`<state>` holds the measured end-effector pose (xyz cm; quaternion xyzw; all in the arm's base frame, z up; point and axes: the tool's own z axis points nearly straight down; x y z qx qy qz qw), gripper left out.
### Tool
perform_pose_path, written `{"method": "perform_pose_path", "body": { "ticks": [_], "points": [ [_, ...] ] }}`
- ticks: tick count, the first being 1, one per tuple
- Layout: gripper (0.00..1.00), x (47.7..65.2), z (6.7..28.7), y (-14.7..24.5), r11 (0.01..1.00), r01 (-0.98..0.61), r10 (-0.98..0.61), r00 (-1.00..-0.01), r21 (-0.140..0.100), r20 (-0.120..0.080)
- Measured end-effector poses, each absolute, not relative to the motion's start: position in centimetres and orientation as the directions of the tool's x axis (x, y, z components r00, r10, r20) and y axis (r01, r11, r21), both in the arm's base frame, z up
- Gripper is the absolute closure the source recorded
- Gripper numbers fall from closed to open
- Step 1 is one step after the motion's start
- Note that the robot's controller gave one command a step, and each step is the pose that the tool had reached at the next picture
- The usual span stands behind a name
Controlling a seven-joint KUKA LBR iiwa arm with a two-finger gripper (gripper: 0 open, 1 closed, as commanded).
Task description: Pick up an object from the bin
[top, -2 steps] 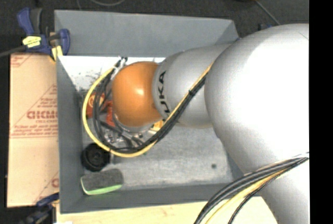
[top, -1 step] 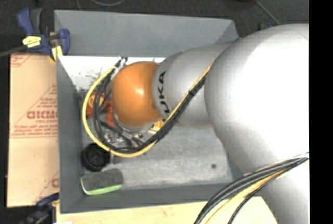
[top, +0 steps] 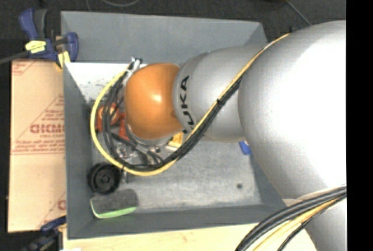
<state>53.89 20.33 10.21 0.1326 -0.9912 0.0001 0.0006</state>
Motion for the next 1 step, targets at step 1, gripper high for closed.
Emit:
{"method": "perform_pose_path", "body": {
  "ticks": [1],
  "points": [
    [1.00,55.46,12.10,21.18,0.964,-0.265,-0.265,-0.964,-0.001,-0.005]
  ]
}}
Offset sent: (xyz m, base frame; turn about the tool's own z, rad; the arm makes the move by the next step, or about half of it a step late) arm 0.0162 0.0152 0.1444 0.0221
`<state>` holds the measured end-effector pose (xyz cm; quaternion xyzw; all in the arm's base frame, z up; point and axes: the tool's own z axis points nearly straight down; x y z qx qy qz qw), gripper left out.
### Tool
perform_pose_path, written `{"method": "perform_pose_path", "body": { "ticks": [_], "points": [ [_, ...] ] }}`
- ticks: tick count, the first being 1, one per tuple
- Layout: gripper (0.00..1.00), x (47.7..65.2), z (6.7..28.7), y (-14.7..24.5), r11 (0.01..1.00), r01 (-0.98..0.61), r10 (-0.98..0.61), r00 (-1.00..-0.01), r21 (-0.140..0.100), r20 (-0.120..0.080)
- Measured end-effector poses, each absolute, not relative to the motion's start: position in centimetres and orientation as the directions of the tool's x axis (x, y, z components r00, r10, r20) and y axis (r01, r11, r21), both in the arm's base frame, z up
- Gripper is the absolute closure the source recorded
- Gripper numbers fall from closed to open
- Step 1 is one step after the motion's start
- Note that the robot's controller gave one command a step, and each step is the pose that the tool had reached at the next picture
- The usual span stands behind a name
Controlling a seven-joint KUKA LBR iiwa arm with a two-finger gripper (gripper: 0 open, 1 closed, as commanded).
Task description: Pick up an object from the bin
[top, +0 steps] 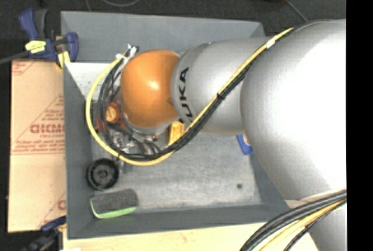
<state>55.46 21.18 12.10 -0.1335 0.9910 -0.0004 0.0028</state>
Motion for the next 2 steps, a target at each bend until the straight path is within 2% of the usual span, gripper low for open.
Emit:
{"method": "perform_pose_path", "body": {
  "ticks": [1,2],
  "points": [
    [1.00,55.7,12.2,21.3,0.965,-0.263,-0.263,-0.965,-0.001,-0.005],
    [0.00,55.2,12.0,18.5,0.925,-0.381,-0.381,-0.925,-0.001,-0.003]
  ]
}}
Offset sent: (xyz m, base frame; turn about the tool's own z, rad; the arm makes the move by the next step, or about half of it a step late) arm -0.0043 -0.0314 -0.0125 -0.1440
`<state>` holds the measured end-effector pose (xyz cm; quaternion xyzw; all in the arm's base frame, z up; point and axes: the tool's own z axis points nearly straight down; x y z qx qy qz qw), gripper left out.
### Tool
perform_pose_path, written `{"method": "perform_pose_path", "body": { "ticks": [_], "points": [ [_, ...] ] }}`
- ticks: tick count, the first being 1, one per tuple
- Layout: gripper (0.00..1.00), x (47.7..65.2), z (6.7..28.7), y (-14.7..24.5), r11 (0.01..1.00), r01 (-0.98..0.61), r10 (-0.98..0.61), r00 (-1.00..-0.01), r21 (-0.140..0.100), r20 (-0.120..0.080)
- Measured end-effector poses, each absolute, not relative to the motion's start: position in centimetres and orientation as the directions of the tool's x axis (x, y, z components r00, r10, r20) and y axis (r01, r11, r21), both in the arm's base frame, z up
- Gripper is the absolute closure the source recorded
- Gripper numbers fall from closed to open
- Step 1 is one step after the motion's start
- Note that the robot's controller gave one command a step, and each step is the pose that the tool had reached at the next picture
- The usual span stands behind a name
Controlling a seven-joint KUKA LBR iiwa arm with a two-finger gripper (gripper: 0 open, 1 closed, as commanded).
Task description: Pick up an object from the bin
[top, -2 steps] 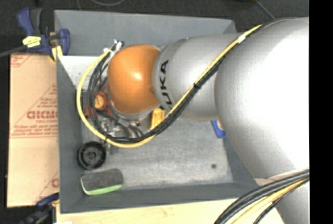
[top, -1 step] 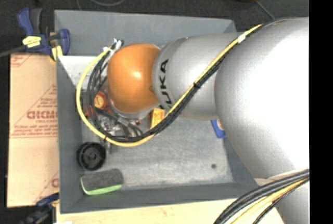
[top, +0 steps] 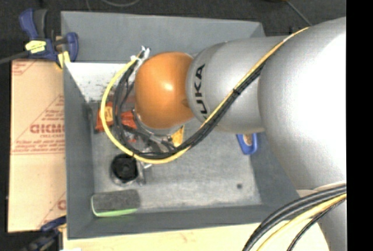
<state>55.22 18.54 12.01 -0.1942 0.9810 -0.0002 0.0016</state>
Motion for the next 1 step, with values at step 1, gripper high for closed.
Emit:
{"method": "perform_pose_path", "body": {
  "ticks": [1],
  "points": [
    [0.00,55.07,10.77,17.88,0.918,-0.398,-0.398,-0.918,-0.001,0.000]
  ]
}}
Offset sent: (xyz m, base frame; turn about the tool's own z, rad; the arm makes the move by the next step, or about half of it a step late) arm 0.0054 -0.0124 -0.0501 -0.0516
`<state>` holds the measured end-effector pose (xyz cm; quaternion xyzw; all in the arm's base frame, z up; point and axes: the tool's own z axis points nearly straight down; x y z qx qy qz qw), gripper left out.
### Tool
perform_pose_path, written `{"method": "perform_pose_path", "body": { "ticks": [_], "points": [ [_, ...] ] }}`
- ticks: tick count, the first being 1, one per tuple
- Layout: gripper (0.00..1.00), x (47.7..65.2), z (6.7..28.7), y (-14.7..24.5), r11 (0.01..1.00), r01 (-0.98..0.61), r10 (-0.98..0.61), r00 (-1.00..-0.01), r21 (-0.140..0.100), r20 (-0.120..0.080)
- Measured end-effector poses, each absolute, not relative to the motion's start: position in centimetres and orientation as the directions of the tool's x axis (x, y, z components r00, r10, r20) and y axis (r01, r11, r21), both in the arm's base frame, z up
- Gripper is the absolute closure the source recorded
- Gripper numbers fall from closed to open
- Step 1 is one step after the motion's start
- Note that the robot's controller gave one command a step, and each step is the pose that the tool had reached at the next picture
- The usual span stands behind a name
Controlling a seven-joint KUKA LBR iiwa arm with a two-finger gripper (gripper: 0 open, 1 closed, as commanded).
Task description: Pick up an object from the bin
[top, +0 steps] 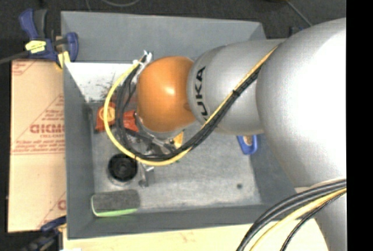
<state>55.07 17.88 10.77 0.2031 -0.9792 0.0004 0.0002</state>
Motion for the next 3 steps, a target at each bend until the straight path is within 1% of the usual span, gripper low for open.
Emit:
{"method": "perform_pose_path", "body": {
  "ticks": [1,2,3],
  "points": [
    [0.00,55.7,8.5,17.5,0.909,-0.418,-0.418,-0.909,-0.001,-0.005],
    [0.00,55.9,7.4,17.4,0.902,-0.431,-0.431,-0.902,-0.001,-0.002],
    [0.00,58.3,9.6,16.1,0.894,-0.448,-0.448,-0.894,0.001,-0.001]
  ]
}}
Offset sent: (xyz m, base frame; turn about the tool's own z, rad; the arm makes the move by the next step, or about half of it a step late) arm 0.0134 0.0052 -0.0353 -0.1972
